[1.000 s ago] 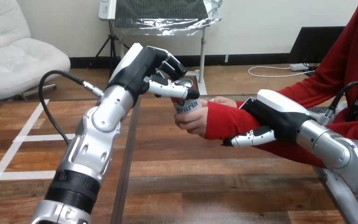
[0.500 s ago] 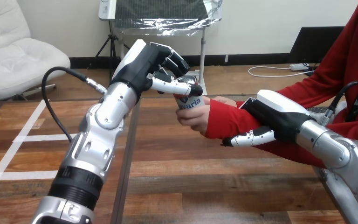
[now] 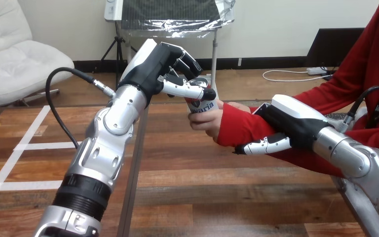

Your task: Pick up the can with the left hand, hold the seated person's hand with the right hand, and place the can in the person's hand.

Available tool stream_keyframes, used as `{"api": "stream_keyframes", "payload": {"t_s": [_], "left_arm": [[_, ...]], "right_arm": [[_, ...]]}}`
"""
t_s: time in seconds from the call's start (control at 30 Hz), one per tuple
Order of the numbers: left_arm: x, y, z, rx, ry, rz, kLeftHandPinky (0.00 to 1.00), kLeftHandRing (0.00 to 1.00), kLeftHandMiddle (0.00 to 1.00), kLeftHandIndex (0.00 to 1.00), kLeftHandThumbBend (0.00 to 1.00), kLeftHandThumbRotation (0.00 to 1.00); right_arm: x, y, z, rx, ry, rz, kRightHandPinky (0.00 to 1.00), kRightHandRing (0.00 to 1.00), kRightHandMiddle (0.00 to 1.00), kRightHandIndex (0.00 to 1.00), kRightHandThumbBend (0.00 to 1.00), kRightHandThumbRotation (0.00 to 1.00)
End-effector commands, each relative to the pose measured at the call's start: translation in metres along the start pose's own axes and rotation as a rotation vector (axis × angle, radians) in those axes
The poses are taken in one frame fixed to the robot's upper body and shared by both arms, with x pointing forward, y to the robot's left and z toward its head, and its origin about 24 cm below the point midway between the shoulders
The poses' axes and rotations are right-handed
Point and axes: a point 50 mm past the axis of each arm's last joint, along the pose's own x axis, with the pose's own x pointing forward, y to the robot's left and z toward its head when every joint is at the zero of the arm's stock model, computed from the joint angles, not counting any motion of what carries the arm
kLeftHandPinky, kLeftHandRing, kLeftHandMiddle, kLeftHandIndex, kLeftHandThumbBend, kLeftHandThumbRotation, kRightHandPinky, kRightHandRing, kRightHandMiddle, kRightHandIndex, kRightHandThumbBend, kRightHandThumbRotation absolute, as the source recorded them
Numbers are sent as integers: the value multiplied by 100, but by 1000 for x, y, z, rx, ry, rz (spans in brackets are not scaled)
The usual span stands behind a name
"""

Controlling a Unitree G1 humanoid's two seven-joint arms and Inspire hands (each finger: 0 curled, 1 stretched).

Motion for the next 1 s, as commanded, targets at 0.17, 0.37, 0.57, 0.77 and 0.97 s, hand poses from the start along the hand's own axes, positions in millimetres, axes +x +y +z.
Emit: {"api": "stream_keyframes", "payload": {"t_s": [0.17, 0.37, 0.57, 0.77, 0.97], "left_arm": [[6, 6, 28, -35, -107, -2, 34, 42, 47, 49, 70, 0], [3, 8, 26, -46, -108, -8, 43, 54, 58, 58, 70, 6], [-2, 11, 24, -63, -120, 10, 52, 63, 66, 65, 71, 32], [-6, 13, 20, -113, -128, 42, 56, 67, 71, 68, 72, 55], [-12, 14, 15, -149, -132, 73, 60, 73, 76, 72, 75, 67]], "right_arm": [[24, -31, 54, 6, -230, -141, 17, 21, 25, 25, 64, 52], [23, -31, 53, 0, -223, -144, 16, 19, 24, 24, 63, 50], [22, -30, 51, -2, -217, -143, 15, 18, 23, 24, 62, 48], [21, -30, 49, -12, -207, -140, 15, 19, 24, 25, 61, 47], [19, -29, 47, -21, -207, -141, 16, 19, 25, 25, 61, 47]]}}
